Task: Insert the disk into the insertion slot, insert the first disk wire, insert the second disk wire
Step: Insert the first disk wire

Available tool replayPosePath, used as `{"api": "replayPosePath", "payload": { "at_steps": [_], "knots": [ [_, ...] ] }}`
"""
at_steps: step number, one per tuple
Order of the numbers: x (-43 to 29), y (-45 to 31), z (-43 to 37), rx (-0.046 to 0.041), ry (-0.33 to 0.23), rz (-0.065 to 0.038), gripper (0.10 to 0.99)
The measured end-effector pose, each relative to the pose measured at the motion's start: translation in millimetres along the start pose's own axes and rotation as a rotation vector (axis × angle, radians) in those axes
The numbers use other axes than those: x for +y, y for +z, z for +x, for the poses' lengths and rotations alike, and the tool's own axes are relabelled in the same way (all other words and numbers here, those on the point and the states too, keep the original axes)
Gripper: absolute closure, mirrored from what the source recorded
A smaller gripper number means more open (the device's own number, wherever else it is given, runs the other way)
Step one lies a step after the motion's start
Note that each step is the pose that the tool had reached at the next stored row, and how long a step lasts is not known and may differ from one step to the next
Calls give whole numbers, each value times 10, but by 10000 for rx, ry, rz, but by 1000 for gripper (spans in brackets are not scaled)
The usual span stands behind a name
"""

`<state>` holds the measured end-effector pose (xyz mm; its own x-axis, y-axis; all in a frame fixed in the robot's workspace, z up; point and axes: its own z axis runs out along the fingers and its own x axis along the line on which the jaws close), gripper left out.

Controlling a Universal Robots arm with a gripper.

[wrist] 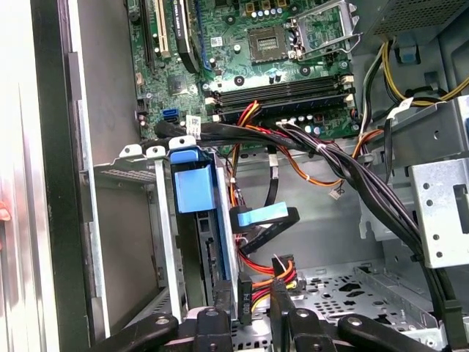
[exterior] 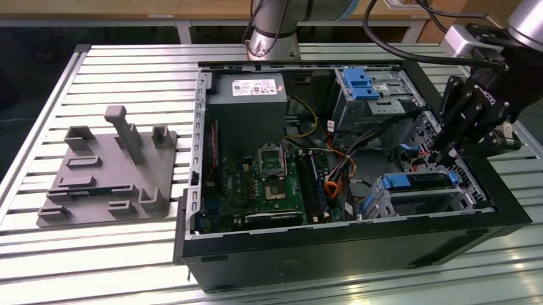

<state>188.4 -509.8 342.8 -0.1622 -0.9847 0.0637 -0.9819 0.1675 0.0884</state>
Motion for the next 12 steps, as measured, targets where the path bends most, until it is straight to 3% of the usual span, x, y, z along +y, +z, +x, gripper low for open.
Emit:
{"api": "replayPosePath", "payload": {
  "at_steps": [2,4,6,12],
  "knots": [
    [1,1,0,0,0,0,753],
    [1,4,0,0,0,0,878],
    [1,6,0,1,0,0,922],
    [1,7,0,13,1,2,922]
  ]
}}
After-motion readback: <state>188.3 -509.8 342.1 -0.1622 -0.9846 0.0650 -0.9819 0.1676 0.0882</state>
